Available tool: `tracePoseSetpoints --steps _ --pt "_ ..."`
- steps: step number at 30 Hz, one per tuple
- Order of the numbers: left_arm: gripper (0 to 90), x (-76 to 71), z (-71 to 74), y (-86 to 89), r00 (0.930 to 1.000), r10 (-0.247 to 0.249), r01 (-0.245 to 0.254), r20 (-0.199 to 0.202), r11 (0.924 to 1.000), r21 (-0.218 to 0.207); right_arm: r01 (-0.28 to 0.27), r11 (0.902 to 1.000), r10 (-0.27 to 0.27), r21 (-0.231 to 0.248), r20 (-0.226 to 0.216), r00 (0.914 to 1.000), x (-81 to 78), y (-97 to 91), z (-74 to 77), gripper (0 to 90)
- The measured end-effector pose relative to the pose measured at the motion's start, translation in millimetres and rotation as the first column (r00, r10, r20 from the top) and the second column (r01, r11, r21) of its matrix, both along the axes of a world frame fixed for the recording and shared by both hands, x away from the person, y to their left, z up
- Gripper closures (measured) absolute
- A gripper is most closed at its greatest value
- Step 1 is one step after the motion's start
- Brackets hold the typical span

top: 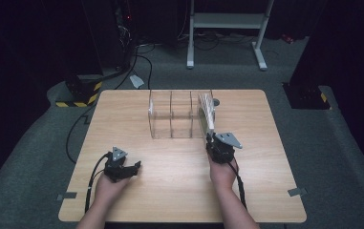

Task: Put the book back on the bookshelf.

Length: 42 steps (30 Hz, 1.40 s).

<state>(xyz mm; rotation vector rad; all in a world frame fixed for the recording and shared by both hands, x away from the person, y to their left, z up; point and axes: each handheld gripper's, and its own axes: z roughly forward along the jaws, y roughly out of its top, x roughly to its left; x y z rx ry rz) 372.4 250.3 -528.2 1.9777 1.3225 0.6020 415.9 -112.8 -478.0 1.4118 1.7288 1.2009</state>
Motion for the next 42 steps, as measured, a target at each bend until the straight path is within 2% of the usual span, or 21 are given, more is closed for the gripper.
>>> tracePoseSetpoints --steps 42 --pt "26.0 -0.2 0.0 0.0 1.0 -0.001 0.001 -0.001 1.0 -0.002 0.014 0.9999 -0.014 0.005 0.001 0.9999 7.6 4.5 0.1 72.8"
